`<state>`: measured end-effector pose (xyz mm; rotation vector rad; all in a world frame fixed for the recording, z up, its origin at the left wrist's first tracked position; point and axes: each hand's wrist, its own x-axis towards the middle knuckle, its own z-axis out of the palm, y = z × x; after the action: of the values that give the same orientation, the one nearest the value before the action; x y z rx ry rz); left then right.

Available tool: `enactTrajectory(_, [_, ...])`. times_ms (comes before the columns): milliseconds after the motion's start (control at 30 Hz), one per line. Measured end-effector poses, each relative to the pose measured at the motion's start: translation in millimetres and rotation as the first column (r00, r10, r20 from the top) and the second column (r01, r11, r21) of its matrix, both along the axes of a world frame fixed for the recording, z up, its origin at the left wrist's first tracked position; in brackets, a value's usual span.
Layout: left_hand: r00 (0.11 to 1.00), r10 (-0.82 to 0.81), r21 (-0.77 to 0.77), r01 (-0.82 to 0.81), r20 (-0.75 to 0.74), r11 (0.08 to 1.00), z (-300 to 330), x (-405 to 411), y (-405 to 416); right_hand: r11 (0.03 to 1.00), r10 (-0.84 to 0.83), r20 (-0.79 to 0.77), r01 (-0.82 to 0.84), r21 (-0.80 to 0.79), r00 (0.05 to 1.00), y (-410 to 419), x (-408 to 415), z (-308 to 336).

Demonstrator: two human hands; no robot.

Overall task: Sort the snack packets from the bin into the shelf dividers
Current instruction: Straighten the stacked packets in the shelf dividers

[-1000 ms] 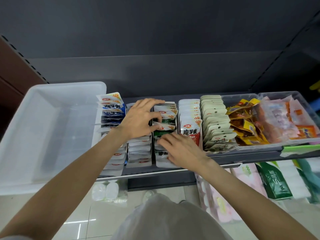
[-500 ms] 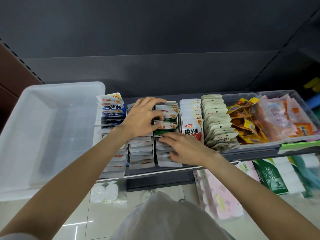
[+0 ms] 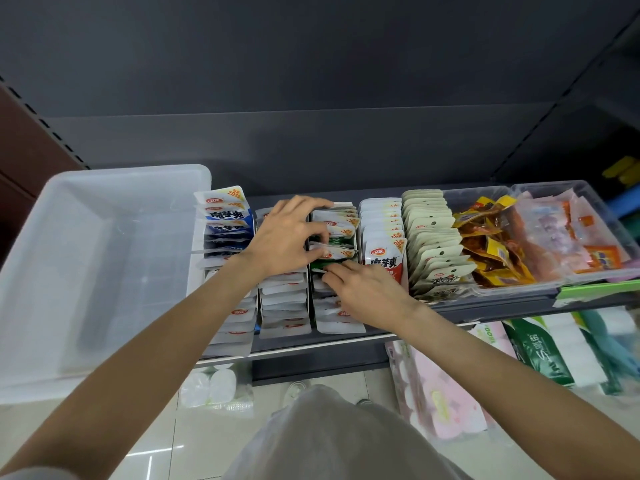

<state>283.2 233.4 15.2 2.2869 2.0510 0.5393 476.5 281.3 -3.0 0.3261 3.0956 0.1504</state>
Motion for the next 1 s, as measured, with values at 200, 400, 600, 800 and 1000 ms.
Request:
enactTrajectory(200, [1.0, -0.007, -0.004, 0.007, -0.014, 1.0, 1, 0, 1, 0.997, 0.072, 0.018, -0.071, -0.04, 0.997, 13, -1, 9])
enactTrajectory(400, [1.0, 0.001, -0.003, -0.001, -0.001, 1.0, 2, 1, 1, 0.998, 0.064, 0.1, -0.063, -0.008, 0.993, 11, -7, 4])
enactTrajectory(600, [1.0, -0.011, -0.017, 0.011, 0.015, 1.0, 1, 1, 0, 0.997, -0.012, 0.085, 0.018, -0.072, 0.996, 9, -10, 15])
enactTrajectory(800, [0.984, 0.017, -0.038, -0.01, 0.178, 0.999, 6, -3, 7, 0.977, -0.154, 0.009, 0.153, -0.151, 0.988, 25, -21, 38])
enactTrajectory(1000, [0.996, -0.004, -0.095, -0.005, -0.093, 0.995, 2, 0, 3, 0.919, -0.195, -0.156, 0.125, -0.374, 0.968, 27, -17, 35])
